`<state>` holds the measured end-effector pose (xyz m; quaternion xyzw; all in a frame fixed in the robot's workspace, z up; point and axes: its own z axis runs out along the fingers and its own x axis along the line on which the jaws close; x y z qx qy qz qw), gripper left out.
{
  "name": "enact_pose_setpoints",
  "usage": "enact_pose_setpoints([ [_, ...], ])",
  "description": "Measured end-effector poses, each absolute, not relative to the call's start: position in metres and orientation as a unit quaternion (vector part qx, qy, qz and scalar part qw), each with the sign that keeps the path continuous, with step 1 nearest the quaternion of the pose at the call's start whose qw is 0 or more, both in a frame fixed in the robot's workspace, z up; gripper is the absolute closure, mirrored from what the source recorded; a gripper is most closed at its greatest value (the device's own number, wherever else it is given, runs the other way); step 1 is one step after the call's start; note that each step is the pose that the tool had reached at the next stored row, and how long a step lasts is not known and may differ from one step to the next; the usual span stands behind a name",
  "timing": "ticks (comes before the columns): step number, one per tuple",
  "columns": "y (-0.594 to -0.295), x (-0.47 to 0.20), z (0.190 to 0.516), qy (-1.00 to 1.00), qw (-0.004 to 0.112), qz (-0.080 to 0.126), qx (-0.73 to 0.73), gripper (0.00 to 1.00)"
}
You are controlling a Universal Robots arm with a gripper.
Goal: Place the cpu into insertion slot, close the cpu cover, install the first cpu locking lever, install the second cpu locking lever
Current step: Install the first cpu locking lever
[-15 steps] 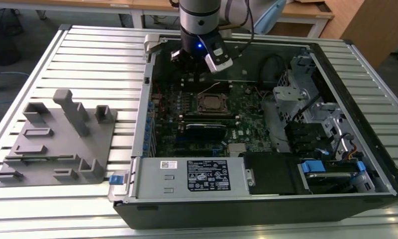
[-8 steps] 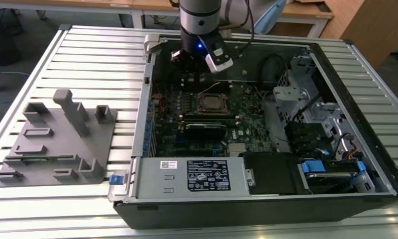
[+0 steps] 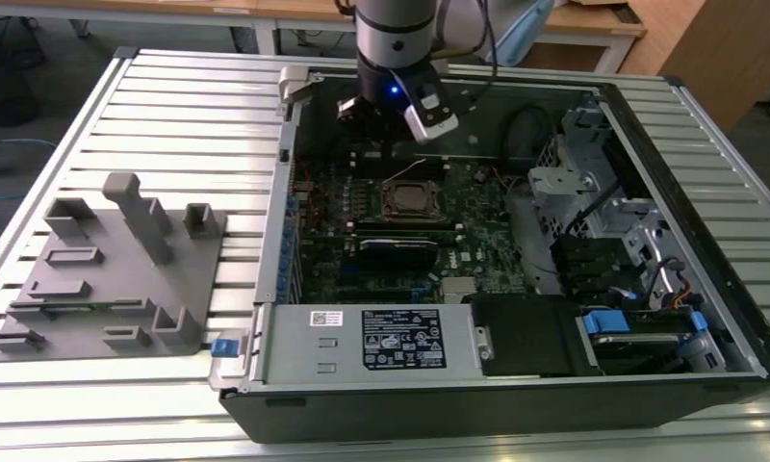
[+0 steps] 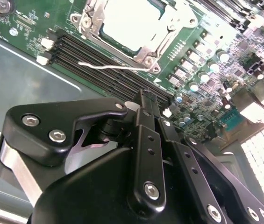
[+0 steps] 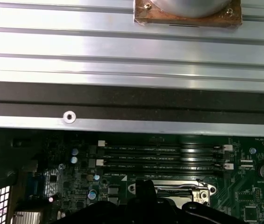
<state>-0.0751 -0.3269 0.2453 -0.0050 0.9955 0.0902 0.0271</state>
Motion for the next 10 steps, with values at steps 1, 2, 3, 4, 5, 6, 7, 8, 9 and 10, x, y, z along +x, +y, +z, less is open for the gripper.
enact_pose_setpoints([
  [1,-0.3269,-0.0735,0.2448,0.996,0.027,0.090,-0.005,0.89],
  [2,-0.3269,-0.0719,0.2444,0.995,0.027,0.091,-0.005,0.89],
  [3,-0.3269,-0.0705,0.2441,0.995,0.027,0.091,-0.005,0.89],
  [4,-0.3270,-0.0695,0.2440,0.995,0.027,0.092,-0.005,0.89],
  [5,-0.3270,-0.0694,0.2440,0.995,0.027,0.092,-0.005,0.89],
  [6,-0.3270,-0.0694,0.2440,0.995,0.027,0.092,-0.005,0.89],
  [7,-0.3270,-0.0694,0.2440,0.995,0.027,0.092,-0.005,0.89],
  [8,-0.3269,-0.0693,0.2440,0.995,0.027,0.092,-0.005,0.89],
  [9,-0.3269,-0.0693,0.2439,0.995,0.027,0.092,-0.005,0.89],
  [10,-0.3269,-0.0693,0.2439,0.995,0.027,0.092,-0.005,0.89],
])
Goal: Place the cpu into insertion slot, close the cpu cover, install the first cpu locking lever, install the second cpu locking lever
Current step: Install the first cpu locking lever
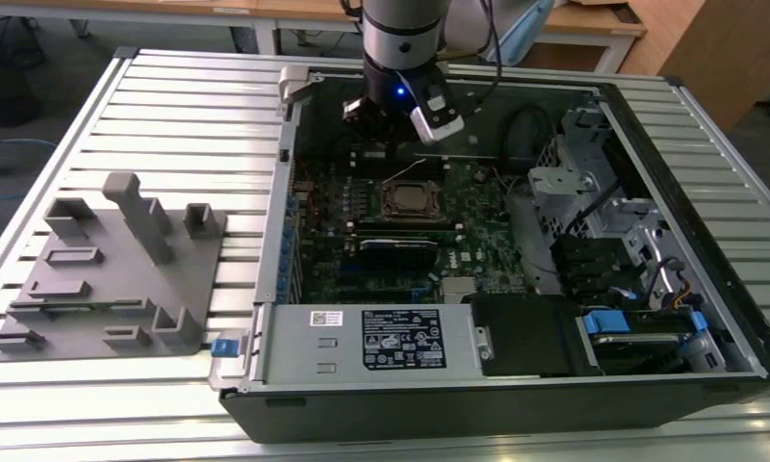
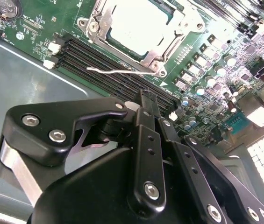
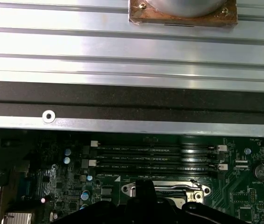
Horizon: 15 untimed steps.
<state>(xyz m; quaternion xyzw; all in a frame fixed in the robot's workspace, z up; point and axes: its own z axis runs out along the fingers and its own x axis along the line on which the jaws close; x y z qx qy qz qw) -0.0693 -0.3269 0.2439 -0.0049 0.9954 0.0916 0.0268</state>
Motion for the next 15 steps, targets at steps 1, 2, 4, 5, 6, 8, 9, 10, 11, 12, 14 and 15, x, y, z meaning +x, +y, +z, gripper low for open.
enact_pose_setpoints([
  [1,-0.3269,-0.0691,0.2439,0.995,0.027,0.092,-0.005,0.89],
  [2,-0.3269,-0.0687,0.2439,0.995,0.027,0.092,-0.005,0.89],
  [4,-0.3269,-0.0678,0.2438,0.995,0.027,0.092,-0.005,0.89],
  [5,-0.3269,-0.0677,0.2439,0.995,0.027,0.092,-0.005,0.89],
  [6,-0.3269,-0.0677,0.2439,0.995,0.027,0.092,-0.005,0.89],
  [8,-0.3269,-0.0673,0.2438,0.995,0.027,0.092,-0.005,0.89],
  [9,-0.3269,-0.0669,0.2438,0.995,0.027,0.092,-0.005,0.89],
  [10,-0.3269,-0.0669,0.2438,0.995,0.027,0.092,-0.005,0.89],
  [11,-0.3269,-0.0669,0.2438,0.995,0.027,0.092,-0.005,0.89],
  [12,-0.3269,-0.0669,0.2439,0.995,0.027,0.092,-0.005,0.89],
  [14,-0.3269,-0.0668,0.2438,0.995,0.027,0.092,-0.005,0.89],
  [15,-0.3269,-0.0668,0.2438,0.995,0.027,0.092,-0.005,0.89],
])
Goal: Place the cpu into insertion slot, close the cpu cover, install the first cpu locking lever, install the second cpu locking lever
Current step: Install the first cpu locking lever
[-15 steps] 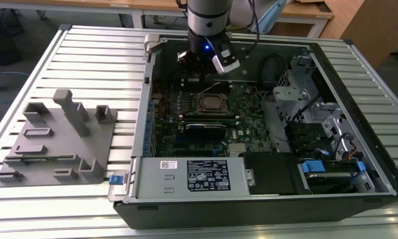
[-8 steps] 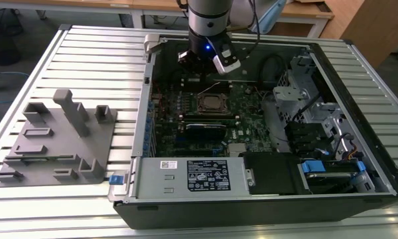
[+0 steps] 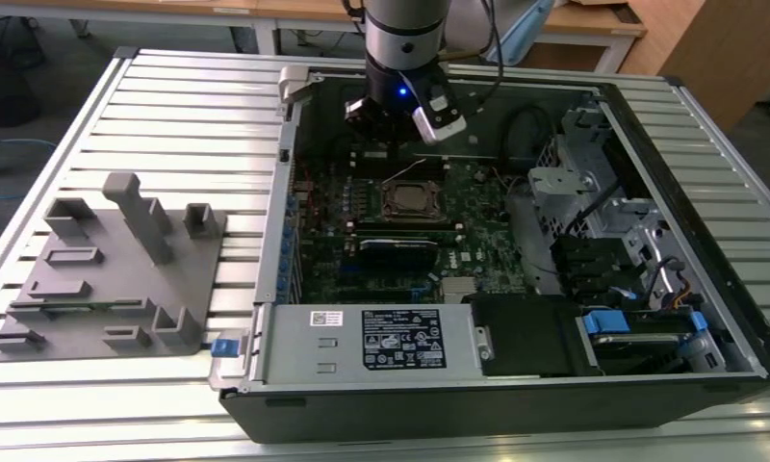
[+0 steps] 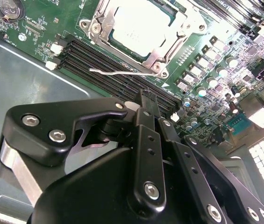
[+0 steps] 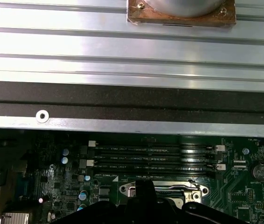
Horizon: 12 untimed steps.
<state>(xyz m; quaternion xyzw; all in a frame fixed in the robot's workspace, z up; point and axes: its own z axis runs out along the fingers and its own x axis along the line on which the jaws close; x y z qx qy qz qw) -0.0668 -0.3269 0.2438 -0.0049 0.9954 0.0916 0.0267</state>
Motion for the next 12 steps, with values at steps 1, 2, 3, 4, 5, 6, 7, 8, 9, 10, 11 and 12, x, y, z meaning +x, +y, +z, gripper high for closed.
enact_pose_setpoints([
  [1,-0.3269,-0.0668,0.2438,0.995,0.027,0.092,-0.005,0.89],
  [2,-0.3269,-0.0668,0.2438,0.995,0.027,0.092,-0.005,0.89],
  [3,-0.3269,-0.0668,0.2438,0.995,0.027,0.092,-0.005,0.89],
  [4,-0.3269,-0.0668,0.2438,0.995,0.027,0.092,-0.005,0.89],
  [5,-0.3269,-0.0668,0.2436,0.995,0.027,0.092,-0.005,0.89],
  [6,-0.3269,-0.0667,0.2424,0.995,0.027,0.092,-0.005,0.89],
  [7,-0.3269,-0.0664,0.2419,0.995,0.027,0.092,-0.005,0.89],
  [8,-0.3269,-0.0658,0.2413,0.995,0.027,0.092,-0.005,0.89],
  [9,-0.3269,-0.0639,0.2399,0.995,0.027,0.092,-0.005,0.89],
  [10,-0.3269,-0.0629,0.2391,0.995,0.027,0.094,-0.005,0.89],
  [11,-0.3270,-0.0620,0.2385,0.995,0.027,0.096,-0.005,0.89],
  [12,-0.3270,-0.0609,0.2378,0.995,0.027,0.100,-0.005,0.89],
])
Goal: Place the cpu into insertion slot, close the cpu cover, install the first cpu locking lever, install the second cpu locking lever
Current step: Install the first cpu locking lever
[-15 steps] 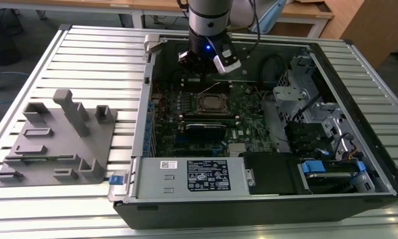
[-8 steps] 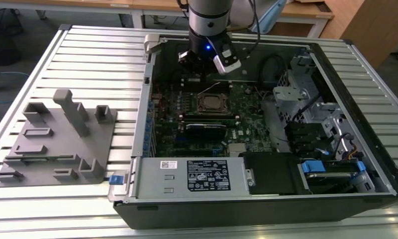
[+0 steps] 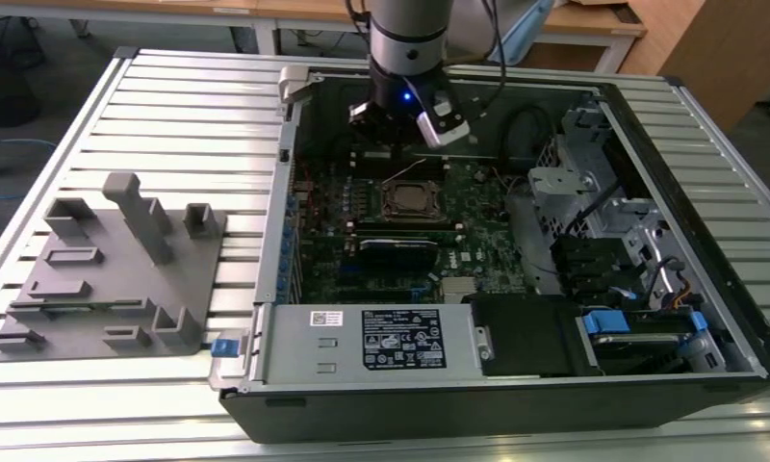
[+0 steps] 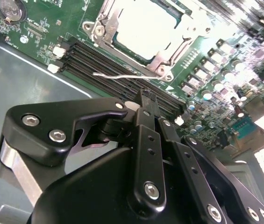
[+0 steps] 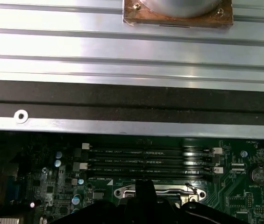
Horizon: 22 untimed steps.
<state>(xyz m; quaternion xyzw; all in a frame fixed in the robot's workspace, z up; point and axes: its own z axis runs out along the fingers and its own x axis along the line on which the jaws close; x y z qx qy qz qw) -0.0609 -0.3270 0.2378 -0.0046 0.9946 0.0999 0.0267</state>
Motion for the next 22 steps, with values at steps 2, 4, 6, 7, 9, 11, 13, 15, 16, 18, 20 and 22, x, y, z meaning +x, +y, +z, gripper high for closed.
enact_pose_setpoints([
  [2,-0.327,-0.059,0.237,0.994,0.027,0.107,-0.004,0.89],
  [4,-0.327,-0.056,0.236,0.994,0.027,0.109,-0.004,0.89],
  [6,-0.327,-0.053,0.236,0.994,0.027,0.109,-0.004,0.89],
  [7,-0.327,-0.052,0.235,0.994,0.027,0.109,-0.004,0.89],
  [9,-0.327,-0.051,0.234,0.994,0.027,0.109,-0.004,0.89],
  [11,-0.327,-0.050,0.233,0.994,0.027,0.109,-0.004,0.89],
  [13,-0.327,-0.049,0.231,0.994,0.027,0.109,-0.004,0.89],
  [15,-0.327,-0.049,0.231,0.994,0.027,0.109,-0.004,0.89],
  [16,-0.327,-0.049,0.231,0.994,0.027,0.109,-0.004,0.89],
  [18,-0.327,-0.049,0.230,0.994,0.027,0.109,-0.004,0.89],
  [20,-0.327,-0.048,0.228,0.994,0.027,0.109,-0.004,0.89],
  [22,-0.327,-0.048,0.227,0.994,0.027,0.109,-0.004,0.89],
])
